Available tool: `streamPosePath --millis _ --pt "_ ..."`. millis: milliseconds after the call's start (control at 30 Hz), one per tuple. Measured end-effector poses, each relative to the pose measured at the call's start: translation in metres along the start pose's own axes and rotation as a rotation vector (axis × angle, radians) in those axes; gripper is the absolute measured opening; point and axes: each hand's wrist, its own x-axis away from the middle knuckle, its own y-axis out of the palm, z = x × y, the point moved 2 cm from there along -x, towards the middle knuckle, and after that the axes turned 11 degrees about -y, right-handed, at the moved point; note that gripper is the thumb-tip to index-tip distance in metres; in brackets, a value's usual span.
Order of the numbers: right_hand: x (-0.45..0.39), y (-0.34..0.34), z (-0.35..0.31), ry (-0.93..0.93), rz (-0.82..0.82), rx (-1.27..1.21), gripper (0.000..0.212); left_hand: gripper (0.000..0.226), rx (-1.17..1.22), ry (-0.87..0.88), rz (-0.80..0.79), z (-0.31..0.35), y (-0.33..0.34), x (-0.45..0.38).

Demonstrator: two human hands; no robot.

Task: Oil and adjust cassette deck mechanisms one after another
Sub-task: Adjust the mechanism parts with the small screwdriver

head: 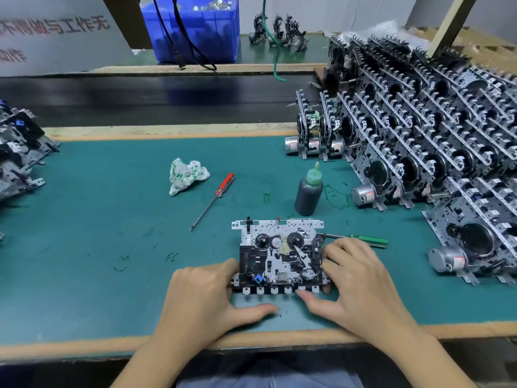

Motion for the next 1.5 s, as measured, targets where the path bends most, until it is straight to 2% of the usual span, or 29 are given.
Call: streamPosePath --millis 133,267,500,700,900,1000,1100,1200,1433,1500 --pt "0.000 0.001 0.002 0.002 -0.012 0.059 0.060 0.053 0.005 0.091 -0.011 0.001 0.000 0.001" --pt "-0.001 0.000 0.000 0.014 0.023 0.111 0.060 0.050 -0.001 0.186 0.003 0.000 0.000 0.003" --pt "0.001 -0.002 0.009 -0.130 -0.024 0.094 0.052 0.048 0.005 0.157 0.040 -0.002 0.000 0.003" --pt "0.001 -0.001 0.009 -0.131 -0.037 -0.030 0.051 0.049 -0.032 0.079 0.092 -0.003 0.003 0.000" --pt "0.001 0.001 0.008 -0.099 0.018 -0.016 0.050 0.058 -0.052 0.136 0.061 -0.001 0.002 0.001" --pt "0.000 0.001 0.007 -0.092 0.022 -0.009 0.050 0.060 -0.069 0.096 0.100 0.004 0.002 0.001" --pt "-0.001 0.000 0.006 -0.100 0.007 -0.104 0.050 0.057 -0.091 0.034 0.157 0.005 0.003 0.001" --pt "-0.002 -0.001 0.005 -0.115 0.009 -0.170 0.050 0.059 -0.086 -0.004 0.140 0.003 0.005 0.001" --pt "0.000 0.000 0.007 -0.067 0.005 -0.044 0.053 0.066 -0.053 0.045 0.047 0.002 0.006 -0.001" --pt "0.001 0.000 0.007 -0.032 0.004 -0.018 0.058 0.065 -0.032 0.123 0.043 0.003 0.007 0.001"
